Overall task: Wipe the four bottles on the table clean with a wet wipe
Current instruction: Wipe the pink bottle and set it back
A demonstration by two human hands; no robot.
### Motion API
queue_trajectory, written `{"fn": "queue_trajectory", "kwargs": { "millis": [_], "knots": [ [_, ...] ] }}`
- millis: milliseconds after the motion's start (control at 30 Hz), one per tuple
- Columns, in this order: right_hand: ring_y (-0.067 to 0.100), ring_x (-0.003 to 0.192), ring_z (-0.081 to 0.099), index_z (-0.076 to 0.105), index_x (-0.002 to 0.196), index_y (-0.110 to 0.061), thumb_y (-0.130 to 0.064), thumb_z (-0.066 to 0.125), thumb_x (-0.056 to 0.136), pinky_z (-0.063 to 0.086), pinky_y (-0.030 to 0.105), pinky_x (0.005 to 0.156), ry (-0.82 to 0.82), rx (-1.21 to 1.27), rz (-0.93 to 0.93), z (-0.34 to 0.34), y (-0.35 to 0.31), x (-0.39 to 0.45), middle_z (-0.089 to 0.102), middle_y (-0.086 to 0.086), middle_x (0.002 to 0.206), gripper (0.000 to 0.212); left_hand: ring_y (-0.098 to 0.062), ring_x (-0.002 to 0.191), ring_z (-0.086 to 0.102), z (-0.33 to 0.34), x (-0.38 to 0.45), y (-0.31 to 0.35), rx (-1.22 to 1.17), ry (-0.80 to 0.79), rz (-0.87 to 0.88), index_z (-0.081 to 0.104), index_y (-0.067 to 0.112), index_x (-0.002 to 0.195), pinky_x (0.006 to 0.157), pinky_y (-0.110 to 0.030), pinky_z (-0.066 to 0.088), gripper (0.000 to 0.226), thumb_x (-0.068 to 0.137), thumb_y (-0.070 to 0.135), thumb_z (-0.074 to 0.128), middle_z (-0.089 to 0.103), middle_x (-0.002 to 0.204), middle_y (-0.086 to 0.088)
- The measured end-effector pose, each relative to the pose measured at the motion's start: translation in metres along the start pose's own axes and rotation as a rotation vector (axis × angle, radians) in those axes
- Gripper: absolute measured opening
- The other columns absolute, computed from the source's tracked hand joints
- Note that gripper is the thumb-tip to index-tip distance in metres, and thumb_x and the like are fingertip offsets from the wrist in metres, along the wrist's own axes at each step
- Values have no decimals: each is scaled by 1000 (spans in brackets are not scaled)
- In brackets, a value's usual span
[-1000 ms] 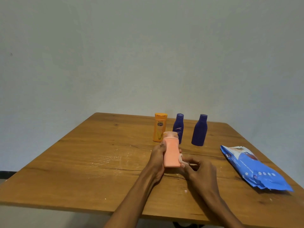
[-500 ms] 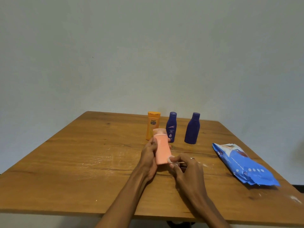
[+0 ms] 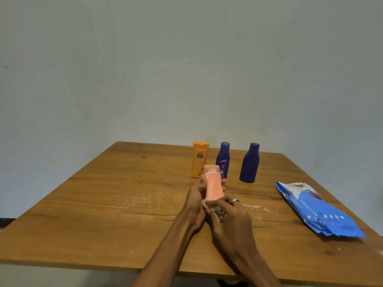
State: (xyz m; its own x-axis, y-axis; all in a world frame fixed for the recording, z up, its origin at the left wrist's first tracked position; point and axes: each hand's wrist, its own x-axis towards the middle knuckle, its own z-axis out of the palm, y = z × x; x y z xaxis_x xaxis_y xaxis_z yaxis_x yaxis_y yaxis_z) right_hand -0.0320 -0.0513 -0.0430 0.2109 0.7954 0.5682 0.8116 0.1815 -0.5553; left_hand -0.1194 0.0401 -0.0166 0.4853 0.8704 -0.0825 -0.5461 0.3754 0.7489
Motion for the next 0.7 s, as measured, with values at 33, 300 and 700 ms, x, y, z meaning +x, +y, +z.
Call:
{"fn": "queue_trajectory", "kwargs": {
  "millis": [33, 300, 700],
  "knots": [
    [7, 112, 56, 67, 114, -39, -29, 70, 89, 57, 25, 85, 29, 30, 15, -1, 0, 2, 59, -9, 120, 26, -30, 102, 69, 0, 0, 0, 6, -8, -16, 46, 10, 140, 81, -46, 59, 46, 104, 39, 40, 69, 123, -20],
    [3, 104, 55, 73, 113, -24, -20, 75, 86, 49, 11, 81, 149, 117, 48, -3, -6, 36, 63, -4, 115, 27, -34, 109, 66, -3, 2, -2, -3, -18, -11, 50, 3, 136, 98, -52, 52, 48, 103, 38, 44, 64, 127, -26],
    [0, 110, 54, 70, 117, -33, -23, 68, 92, 54, 14, 82, 96, 132, 16, -7, -2, 20, 56, -14, 118, 27, -33, 106, 68, -5, 1, 1, 16, -51, 9, 48, 9, 139, 88, -48, 57, 41, 105, 31, 41, 68, 122, -22]
  ]
}}
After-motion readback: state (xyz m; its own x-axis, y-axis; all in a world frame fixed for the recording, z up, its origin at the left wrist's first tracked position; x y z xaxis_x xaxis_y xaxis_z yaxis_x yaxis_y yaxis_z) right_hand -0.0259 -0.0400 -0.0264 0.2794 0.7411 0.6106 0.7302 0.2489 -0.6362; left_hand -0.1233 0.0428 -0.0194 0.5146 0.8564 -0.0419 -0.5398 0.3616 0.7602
